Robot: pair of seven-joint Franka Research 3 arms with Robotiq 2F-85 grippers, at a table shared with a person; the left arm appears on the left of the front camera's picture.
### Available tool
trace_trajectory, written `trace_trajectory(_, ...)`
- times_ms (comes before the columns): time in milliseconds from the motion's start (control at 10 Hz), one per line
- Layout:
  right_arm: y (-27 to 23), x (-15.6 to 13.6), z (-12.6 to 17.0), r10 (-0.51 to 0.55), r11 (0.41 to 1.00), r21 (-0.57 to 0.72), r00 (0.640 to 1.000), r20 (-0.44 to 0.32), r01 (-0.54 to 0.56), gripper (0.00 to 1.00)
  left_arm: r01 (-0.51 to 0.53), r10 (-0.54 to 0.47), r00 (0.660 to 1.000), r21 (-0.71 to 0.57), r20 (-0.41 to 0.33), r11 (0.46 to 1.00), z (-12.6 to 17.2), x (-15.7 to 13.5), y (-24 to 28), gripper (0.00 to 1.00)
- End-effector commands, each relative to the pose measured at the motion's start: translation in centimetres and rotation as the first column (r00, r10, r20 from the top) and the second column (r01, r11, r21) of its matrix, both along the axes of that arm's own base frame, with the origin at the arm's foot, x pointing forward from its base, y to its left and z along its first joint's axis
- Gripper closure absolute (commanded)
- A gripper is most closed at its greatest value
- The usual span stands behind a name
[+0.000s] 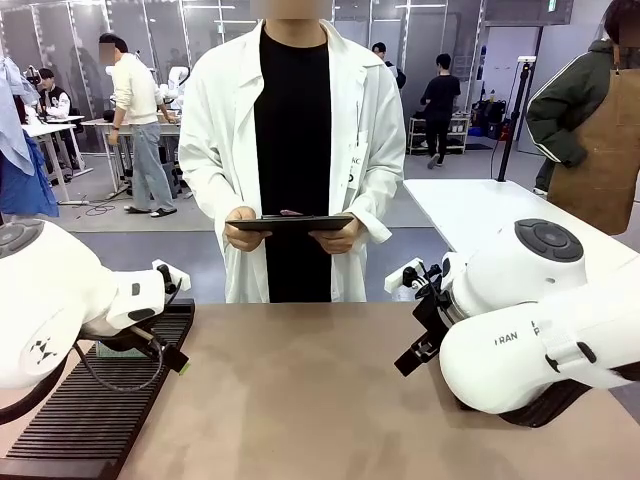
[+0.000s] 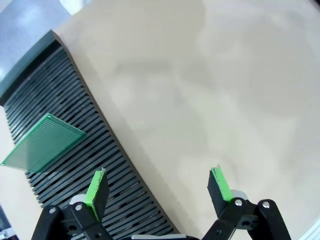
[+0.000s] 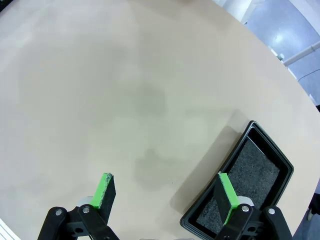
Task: Inspect the PCB.
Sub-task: Pick up the Blank PCB and present it to the human.
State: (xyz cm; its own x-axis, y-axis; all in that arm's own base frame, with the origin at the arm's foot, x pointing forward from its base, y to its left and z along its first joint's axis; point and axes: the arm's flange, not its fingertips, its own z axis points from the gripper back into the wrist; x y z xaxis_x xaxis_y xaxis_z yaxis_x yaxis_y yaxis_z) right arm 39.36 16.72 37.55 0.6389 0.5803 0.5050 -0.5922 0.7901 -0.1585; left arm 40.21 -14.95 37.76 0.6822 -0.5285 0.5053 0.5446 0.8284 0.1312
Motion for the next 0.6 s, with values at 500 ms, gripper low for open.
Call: trace_trajectory(500,-6.4,-2.3,6.9,0.184,0.918,0.386,0.959,-0.214,-0.09,0.0,0.138,-0.246,0.94,-0.393,-0.238,0.909,7.3,-1.7,8.1,0.0)
